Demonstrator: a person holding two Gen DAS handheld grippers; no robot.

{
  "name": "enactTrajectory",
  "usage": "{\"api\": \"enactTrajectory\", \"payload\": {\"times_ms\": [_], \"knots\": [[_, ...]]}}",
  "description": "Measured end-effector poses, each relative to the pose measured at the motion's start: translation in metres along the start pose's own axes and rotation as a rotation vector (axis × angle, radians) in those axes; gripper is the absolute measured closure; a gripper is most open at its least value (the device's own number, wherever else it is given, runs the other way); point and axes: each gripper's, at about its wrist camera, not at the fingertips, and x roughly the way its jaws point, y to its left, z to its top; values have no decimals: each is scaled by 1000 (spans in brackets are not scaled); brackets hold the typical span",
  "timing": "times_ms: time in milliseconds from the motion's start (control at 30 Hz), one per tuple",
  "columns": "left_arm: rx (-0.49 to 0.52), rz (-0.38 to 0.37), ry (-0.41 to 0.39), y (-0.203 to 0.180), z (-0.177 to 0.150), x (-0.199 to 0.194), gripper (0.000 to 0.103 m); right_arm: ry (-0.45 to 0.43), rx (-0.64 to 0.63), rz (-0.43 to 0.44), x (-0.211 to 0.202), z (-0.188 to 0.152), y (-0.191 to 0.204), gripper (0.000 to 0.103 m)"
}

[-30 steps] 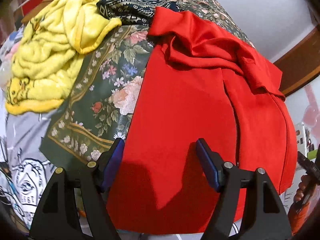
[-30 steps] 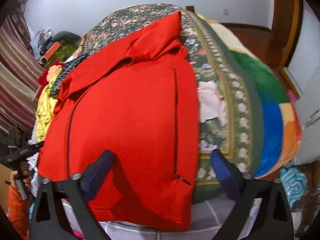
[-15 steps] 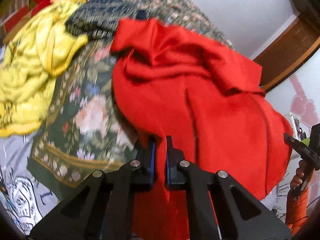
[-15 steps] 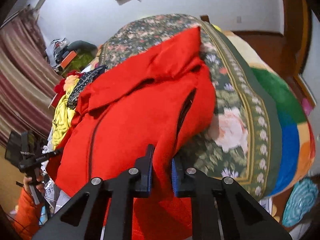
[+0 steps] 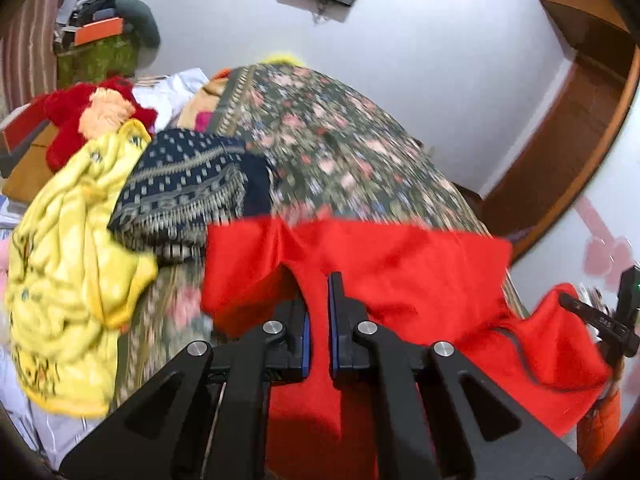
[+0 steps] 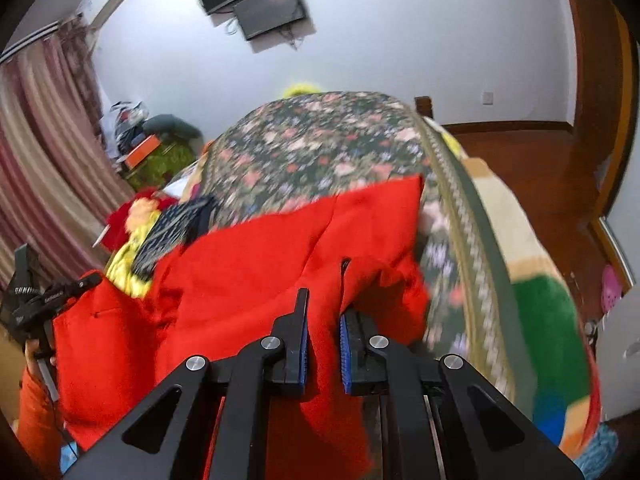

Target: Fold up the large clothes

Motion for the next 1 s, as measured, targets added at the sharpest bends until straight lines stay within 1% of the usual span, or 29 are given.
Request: {"api": "enactTrajectory", "payload": {"times_ms": [67,100,133,167,200,233,267,300,400,467,500,533,567,600,633,667,700,800,833,867,933,967,1000], "knots": [[-25,30,-5,7,14,20,97,5,5,-29,25,26,-10,93],[-36,62,-4,12,21,35,97,7,0,-53,37,34,-14,93],[-45,112,5,18,28,53,97,16,2,-77,48,41,-18,93],[-54,151,22,25,32,69,97,36,16,-94,63,48,-23,93],[-62,172,46,31,32,82,97,67,41,-110,81,54,-31,93],[-71,181,76,37,31,96,97,84,52,-114,91,56,-36,93],[-82,206,119,45,28,117,97,101,58,-120,104,56,-42,93],[-79,221,149,49,24,129,97,122,45,-132,117,55,-46,93],[-59,258,213,55,9,160,96,173,-15,-163,137,46,-50,93],[-59,272,232,57,2,172,95,175,-57,-180,139,43,-52,86],[-58,278,231,60,0,177,95,163,-88,-229,136,42,-53,69],[-55,282,230,59,-1,178,95,143,-117,-305,132,41,-54,31],[-51,287,228,60,-1,179,95,92,-159,-429,124,42,-58,13],[-45,293,229,59,-1,180,95,61,-180,-465,118,42,-61,0],[-34,298,232,58,-1,180,95,60,-193,-443,112,42,-65,0],[-7,313,239,55,0,181,95,84,-188,-402,108,42,-69,0],[21,325,247,50,1,181,95,95,-180,-379,103,41,-70,0],[91,355,254,41,7,177,93,50,-259,-505,84,38,-63,0],[101,355,256,38,10,172,93,29,-275,-525,76,37,-62,0],[105,354,256,36,13,168,92,17,-273,-522,68,36,-62,0],[108,341,248,30,21,151,90,16,-249,-478,53,35,-61,0],[109,326,236,27,24,141,83,18,-234,-452,47,33,-60,0],[112,310,215,24,29,129,69,25,-218,-420,40,29,-56,0]]}}
